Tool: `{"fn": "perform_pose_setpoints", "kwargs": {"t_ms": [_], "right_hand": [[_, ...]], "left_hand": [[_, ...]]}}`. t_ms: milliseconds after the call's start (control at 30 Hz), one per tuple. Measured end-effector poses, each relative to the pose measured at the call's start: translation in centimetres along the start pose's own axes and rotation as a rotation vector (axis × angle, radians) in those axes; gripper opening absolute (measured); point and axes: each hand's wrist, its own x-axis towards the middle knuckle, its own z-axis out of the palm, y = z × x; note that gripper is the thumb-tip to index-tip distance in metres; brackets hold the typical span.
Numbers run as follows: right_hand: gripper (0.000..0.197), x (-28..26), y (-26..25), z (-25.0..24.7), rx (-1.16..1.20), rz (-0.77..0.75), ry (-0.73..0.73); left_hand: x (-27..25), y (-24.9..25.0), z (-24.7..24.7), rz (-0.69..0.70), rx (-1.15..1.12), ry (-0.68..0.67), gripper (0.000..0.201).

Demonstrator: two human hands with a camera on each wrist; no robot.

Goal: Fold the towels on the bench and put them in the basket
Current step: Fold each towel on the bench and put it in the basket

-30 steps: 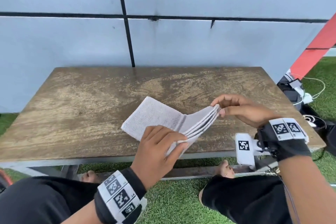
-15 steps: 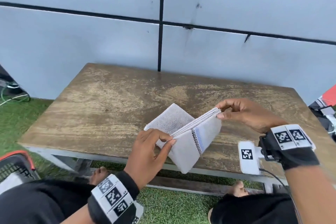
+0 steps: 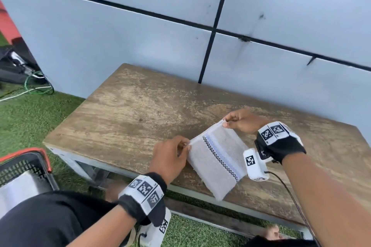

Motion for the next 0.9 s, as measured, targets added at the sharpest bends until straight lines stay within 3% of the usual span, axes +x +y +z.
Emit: {"fn": "perform_pose_setpoints", "kwargs": {"t_ms": [167,467,700,900], "right_hand": [[0.016,1.0,0.1,1.0,-0.096,0.044,0.019],[0.004,1.4,0.1,1.2,-0.127,0.068,0.035],[0.020,2.1,0.1,1.6,-0.273,0.072,0.039],[0.021,1.9,-0.7,1.8,-0.401,0.006,-0.009]], "left_hand": [[0.5,-0.9,0.5,-0.041,-0.022,-0.006,0.009],[1.2,-1.4,0.8,-0.038,-0.032,0.010,0.009],[1.5,-1.6,0.9,-0.043,0.013,0.021,0.007],[2.7,-1.3,0.6,-0.035,0.158,-0.077,0.015]]}}
